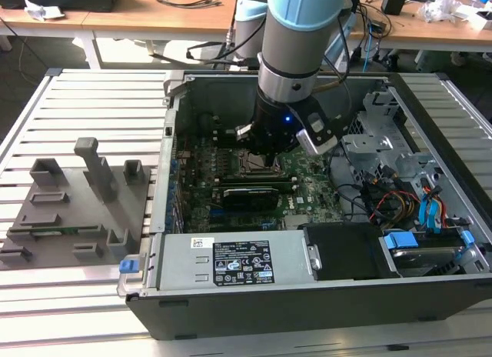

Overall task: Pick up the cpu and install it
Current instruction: 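Install the second cpu locking lever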

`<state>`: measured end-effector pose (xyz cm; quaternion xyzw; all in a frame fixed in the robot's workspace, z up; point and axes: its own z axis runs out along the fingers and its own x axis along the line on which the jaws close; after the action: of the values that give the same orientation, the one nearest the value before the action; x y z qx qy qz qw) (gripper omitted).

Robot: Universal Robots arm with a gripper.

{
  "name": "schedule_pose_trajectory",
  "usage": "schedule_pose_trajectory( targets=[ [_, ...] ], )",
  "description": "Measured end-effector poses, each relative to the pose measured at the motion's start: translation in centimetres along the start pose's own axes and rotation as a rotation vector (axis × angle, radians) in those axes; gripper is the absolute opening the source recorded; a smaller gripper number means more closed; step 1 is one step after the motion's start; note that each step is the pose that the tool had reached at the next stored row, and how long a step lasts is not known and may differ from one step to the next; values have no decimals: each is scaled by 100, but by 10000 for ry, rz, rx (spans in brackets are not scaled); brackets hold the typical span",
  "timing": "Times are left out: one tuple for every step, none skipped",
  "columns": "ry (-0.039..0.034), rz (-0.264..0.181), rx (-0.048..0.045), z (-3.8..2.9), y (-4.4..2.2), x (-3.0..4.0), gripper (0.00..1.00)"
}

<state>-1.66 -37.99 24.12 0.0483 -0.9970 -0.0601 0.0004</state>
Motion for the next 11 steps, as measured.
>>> schedule_pose_trajectory(
  targets=[
    [0,0,-1,15,-3,12,11],
    [2,0,-1,28,-11,22,11],
    [-6,-2,-72,38,-61,38,11],
    [-11,-1,-123,42,-90,44,11],
    [-16,-1,-174,46,-109,49,11],
    [-23,-2,-243,50,-123,54,11],
    [-31,-2,-332,52,-132,59,11],
    [-44,-2,-456,55,-138,65,11],
    [-51,-2,-524,60,-141,69,11],
    [-57,-3,-586,79,-149,89,11],
    [-57,-4,-588,91,-154,99,11]
  ],
)
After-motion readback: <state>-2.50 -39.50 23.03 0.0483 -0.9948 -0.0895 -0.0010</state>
